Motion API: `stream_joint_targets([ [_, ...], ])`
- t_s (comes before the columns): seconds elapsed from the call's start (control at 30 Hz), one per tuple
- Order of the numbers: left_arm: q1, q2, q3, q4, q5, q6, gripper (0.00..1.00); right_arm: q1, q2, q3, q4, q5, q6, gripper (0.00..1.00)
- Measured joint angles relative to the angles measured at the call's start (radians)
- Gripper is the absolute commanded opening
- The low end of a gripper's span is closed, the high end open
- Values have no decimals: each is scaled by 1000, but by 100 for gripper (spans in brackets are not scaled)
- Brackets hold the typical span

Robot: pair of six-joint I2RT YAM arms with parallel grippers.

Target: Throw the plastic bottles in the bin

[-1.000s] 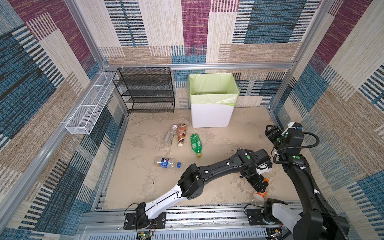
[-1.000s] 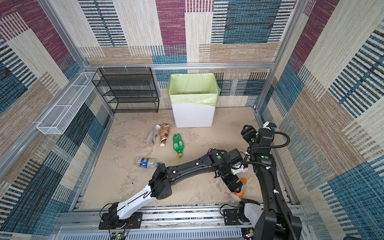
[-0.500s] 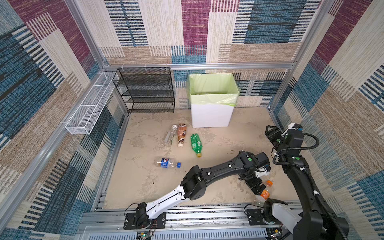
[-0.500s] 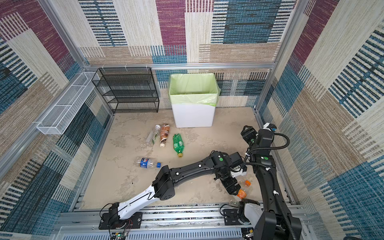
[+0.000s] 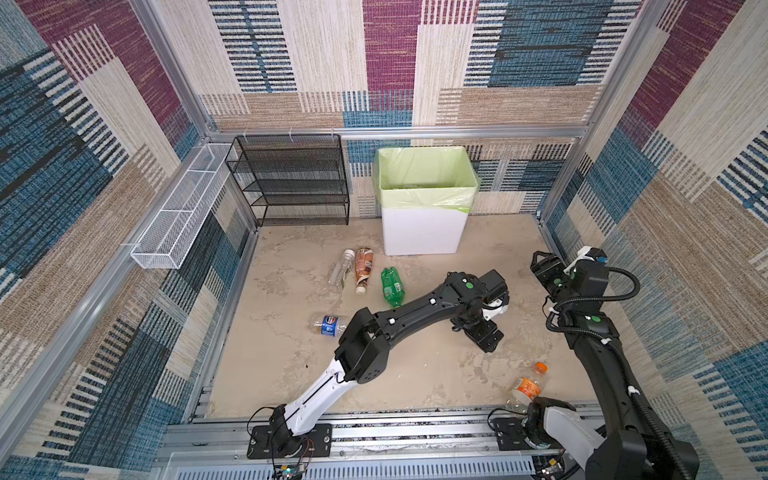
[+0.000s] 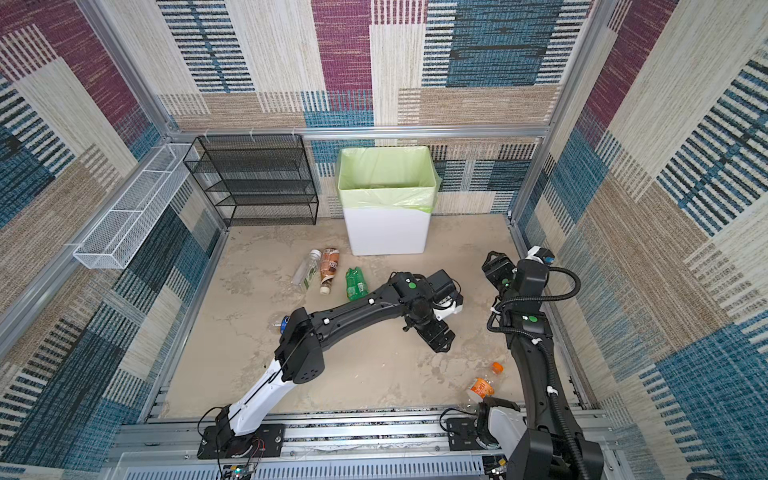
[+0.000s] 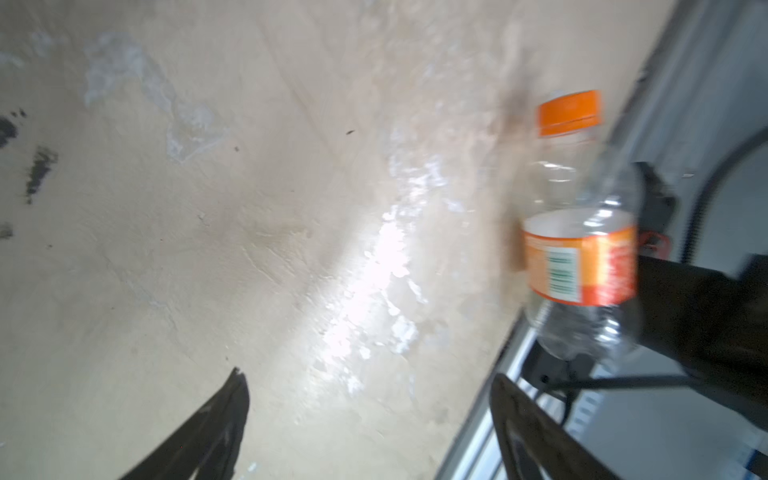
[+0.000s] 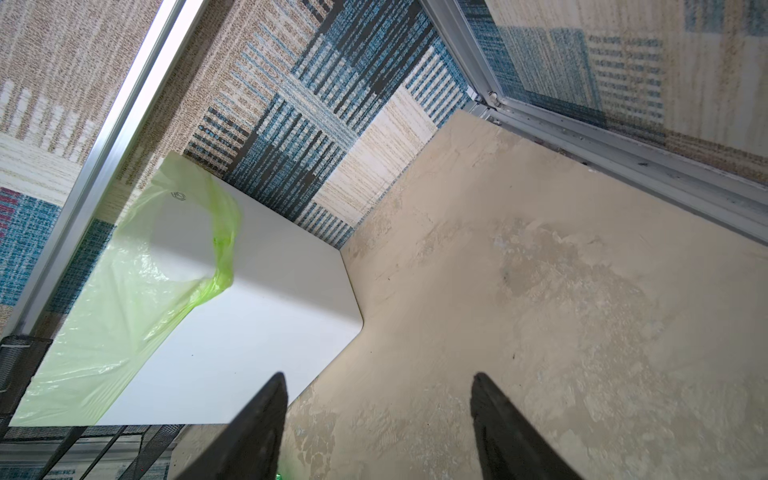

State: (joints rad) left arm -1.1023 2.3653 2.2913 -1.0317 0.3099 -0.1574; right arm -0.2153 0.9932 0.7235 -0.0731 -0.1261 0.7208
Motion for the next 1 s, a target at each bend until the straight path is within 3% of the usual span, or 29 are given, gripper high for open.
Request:
stream_joint_targets([
  [0.1,-37,-15,-9,66,87,-13,95,0,0,-11,1,4,0,71],
  [0.27,-87,79,70,53,154,-23,95,0,3,-18,1,4,5,71],
  [0.5,-116,203,286,10,147,-13,99,0,-6,-28,5,4,9,71],
  [1.0,-137,337,407,-49,204,115,99,0,-9,-46,15,3,20,73],
])
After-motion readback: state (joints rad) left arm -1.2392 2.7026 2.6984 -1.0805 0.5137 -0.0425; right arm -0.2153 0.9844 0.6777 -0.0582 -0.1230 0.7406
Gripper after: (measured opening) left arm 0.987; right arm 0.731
